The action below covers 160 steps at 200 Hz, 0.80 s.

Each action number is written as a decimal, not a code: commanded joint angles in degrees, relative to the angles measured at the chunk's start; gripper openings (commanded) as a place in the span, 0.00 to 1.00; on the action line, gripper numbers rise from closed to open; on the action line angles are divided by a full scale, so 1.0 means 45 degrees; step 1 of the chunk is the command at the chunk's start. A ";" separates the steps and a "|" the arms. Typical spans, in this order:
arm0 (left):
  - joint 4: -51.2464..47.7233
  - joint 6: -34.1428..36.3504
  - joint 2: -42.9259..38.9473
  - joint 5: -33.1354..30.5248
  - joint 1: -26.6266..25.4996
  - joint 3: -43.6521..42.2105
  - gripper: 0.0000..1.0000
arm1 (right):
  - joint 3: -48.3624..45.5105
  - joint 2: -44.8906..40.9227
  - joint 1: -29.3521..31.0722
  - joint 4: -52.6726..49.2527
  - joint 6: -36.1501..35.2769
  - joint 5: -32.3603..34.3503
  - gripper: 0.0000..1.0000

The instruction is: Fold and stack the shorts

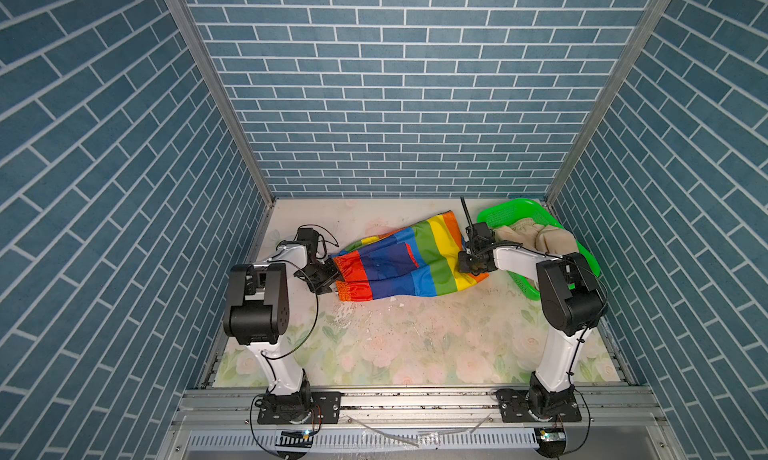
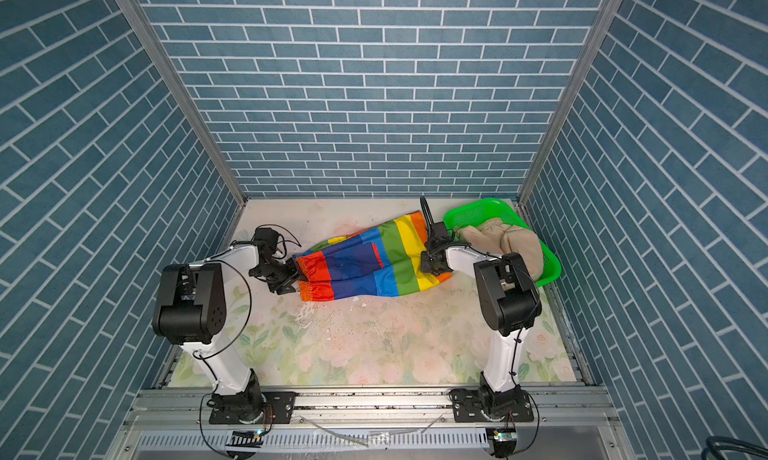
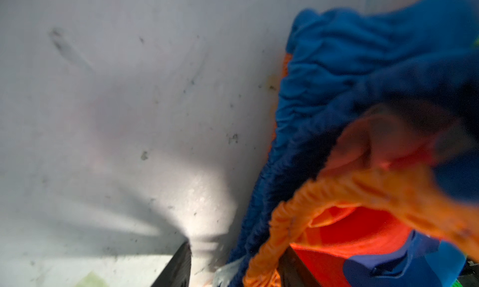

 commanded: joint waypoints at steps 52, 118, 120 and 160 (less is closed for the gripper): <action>0.0334 0.0062 0.1014 -0.0544 -0.0021 -0.0767 0.55 | -0.0814 -0.1904 -0.0384 0.0203 0.0006 0.2178 0.00; 0.0301 0.0105 0.1151 -0.0523 -0.0021 -0.0670 0.55 | -0.0592 -0.1655 -0.0451 -0.0795 0.0240 0.0632 0.24; 0.0309 0.0103 0.1151 -0.0518 -0.0021 -0.0677 0.55 | -0.0624 -0.1635 -0.0447 -0.0835 0.0272 0.0541 0.26; 0.0297 0.0096 0.1209 -0.0499 -0.0021 -0.0621 0.55 | -0.1526 -0.1621 -0.0399 -0.1171 0.0606 -0.0082 0.45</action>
